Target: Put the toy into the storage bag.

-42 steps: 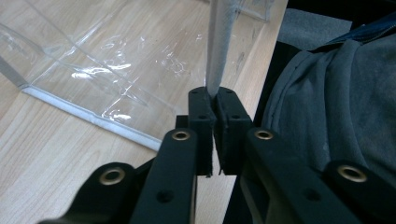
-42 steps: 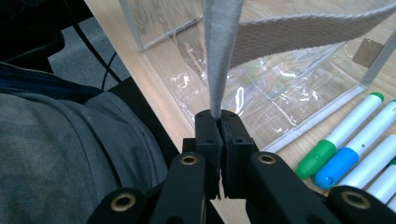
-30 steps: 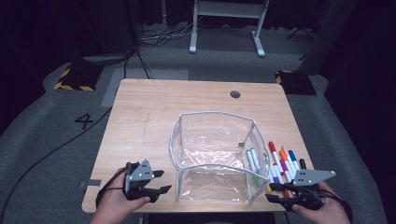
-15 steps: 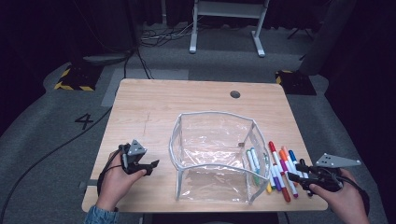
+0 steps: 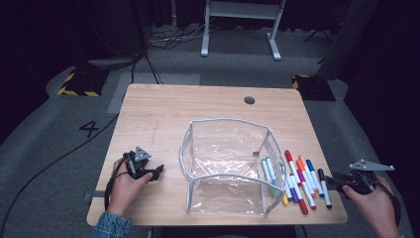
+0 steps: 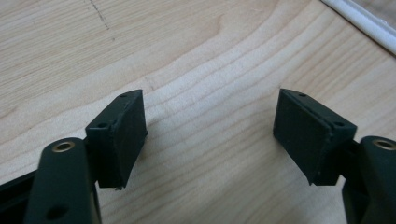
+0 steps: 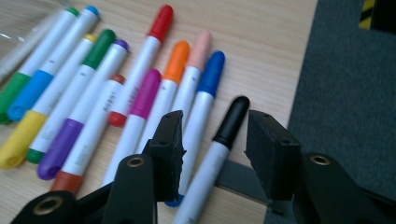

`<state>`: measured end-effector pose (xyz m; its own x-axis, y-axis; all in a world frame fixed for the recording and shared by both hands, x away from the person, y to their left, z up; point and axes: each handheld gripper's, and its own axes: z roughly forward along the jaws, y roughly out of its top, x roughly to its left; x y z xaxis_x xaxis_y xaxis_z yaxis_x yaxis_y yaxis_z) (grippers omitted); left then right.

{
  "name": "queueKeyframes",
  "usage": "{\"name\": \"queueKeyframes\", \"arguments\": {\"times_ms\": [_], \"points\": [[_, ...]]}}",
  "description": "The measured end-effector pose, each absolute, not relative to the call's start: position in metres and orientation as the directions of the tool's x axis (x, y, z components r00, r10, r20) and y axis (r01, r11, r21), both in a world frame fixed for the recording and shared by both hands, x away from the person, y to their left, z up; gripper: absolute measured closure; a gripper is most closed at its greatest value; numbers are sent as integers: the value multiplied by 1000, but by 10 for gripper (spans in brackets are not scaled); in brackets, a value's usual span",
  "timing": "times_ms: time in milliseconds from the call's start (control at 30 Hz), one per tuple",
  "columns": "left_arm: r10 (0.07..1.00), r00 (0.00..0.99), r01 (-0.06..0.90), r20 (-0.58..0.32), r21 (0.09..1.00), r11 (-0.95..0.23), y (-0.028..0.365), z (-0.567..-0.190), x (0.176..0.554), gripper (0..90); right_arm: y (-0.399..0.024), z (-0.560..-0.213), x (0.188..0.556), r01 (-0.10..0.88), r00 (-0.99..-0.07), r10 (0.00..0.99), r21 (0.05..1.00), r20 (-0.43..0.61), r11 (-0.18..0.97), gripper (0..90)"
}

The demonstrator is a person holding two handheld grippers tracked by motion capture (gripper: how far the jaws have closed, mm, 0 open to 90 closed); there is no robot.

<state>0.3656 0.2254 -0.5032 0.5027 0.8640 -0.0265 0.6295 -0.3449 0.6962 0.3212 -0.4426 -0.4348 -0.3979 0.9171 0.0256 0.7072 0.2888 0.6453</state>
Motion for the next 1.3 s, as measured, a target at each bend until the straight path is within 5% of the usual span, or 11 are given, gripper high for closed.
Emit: {"name": "queueKeyframes", "arguments": {"times_ms": [533,1300], "points": [[863,505,634,-29,691,-348,224,-503,366,219,-435,-467,339,832,-325,944,491,54,258,679],[858,513,628,-29,694,-352,221,-503,367,217,-425,-463,354,855,-252,967,478,46,200,769]]}}
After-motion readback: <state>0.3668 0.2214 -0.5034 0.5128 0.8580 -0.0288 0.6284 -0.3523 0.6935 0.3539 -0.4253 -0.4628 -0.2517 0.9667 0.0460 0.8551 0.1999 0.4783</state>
